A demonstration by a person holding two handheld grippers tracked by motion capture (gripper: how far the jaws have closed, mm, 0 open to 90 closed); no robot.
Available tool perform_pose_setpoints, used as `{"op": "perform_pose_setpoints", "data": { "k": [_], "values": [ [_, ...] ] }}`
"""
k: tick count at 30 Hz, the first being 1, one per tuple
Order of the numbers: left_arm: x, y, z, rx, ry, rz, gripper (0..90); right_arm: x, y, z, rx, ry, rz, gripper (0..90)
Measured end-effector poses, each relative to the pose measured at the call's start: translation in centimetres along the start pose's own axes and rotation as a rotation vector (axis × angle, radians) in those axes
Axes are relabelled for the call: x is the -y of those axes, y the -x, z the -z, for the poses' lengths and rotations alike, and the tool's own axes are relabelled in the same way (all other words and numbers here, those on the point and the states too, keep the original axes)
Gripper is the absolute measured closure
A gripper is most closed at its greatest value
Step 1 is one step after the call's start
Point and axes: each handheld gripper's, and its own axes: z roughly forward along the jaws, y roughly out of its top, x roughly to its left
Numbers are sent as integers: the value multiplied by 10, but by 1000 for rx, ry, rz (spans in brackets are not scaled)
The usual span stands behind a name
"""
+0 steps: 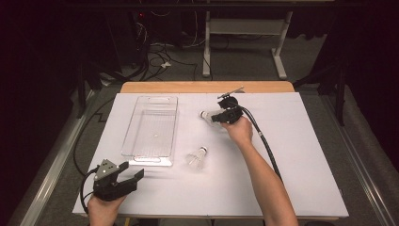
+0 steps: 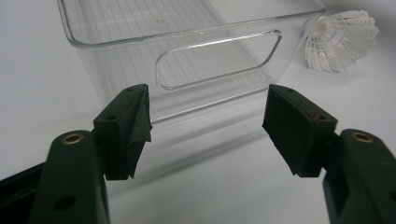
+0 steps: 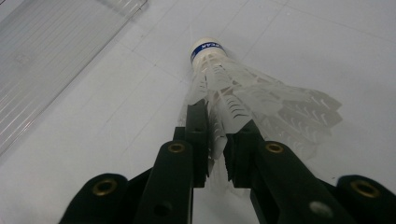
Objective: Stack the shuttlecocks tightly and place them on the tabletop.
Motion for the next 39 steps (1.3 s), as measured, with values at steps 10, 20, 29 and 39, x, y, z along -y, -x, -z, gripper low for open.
{"op": "perform_pose_setpoints", "data": {
  "k": [10,20,29,39],
  "values": [
    [0,0,0,-1,0,-2,328,5,0,1,10,-14,-6,746],
    [0,1,0,0,-1,-7,328,8,-4,5,10,-9,5,708],
    [0,1,0,0,-1,-7,328,9,-4,9,11,-4,-1,651],
    [0,0,0,2,0,1,328,13,-5,14,31,-12,10,573]
  ]
}}
